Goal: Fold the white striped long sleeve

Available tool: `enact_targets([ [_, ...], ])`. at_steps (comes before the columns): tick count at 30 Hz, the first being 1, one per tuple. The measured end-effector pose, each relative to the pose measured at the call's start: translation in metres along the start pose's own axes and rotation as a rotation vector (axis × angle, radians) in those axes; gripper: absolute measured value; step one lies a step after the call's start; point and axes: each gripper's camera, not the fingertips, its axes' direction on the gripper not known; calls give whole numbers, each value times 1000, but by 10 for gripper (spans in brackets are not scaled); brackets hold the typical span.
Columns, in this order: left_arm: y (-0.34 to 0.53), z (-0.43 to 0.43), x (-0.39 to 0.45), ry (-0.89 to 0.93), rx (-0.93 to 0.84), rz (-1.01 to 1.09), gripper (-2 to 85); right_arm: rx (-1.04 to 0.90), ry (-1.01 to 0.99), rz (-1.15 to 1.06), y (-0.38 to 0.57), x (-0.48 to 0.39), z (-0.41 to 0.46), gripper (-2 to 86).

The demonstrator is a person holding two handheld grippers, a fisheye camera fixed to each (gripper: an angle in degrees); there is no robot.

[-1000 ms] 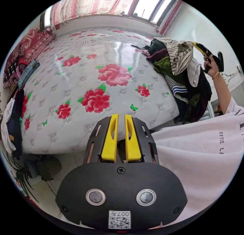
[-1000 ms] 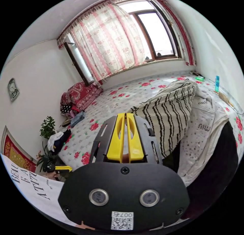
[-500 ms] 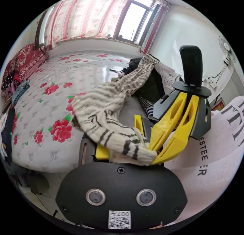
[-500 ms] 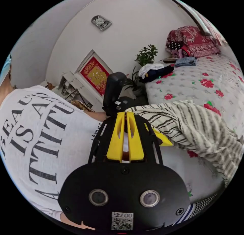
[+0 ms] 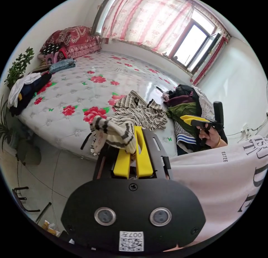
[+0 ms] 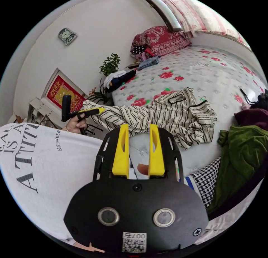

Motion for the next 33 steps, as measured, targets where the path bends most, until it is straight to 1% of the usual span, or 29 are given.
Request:
enact_targets([
  [5, 16, -7, -10, -36, -1, -74, -9, -63, 102, -29, -7, 18, 26, 79],
  [8, 26, -12, -9, -68, -9, -105, -9, -137, 162, -49, -19, 33, 55, 89],
  [12, 45, -18, -8, -128, -12, -131, -8, -138, 218, -32, -35, 58, 72, 96],
  [15, 52, -17, -21, -115, -38, -168, -8, -149, 200, -14, -55, 77, 89, 102],
  [17, 49, -16, -31, -112, -48, -176, -8, -161, 196, -33, -67, 79, 103, 106],
  [19, 40, -15, -41, -100, -51, -172, -9, -179, 151, -77, -83, 71, 126, 111],
  [22, 17, -12, -47, -49, -39, -100, -9, -205, 43, -152, -112, 47, 159, 121],
  [24, 0, -5, -49, 21, -43, -24, -9, -226, 1, -202, -131, 27, 183, 128],
  [26, -12, 0, -51, 88, -62, 21, -9, -289, -18, -241, -155, 1, 223, 138],
  [29, -28, 4, -55, 168, -86, 93, -9, -373, -21, -240, -166, -9, 270, 141],
  [30, -32, 7, -59, 173, -95, 104, -8, -444, -13, -237, -165, -7, 298, 136],
  [32, -36, 15, -68, 135, -141, 91, -8, -593, -77, -199, -163, 8, 339, 100],
  [33, -38, 21, -76, 94, -177, 73, -9, -587, -67, -179, -166, 12, 340, 86],
])
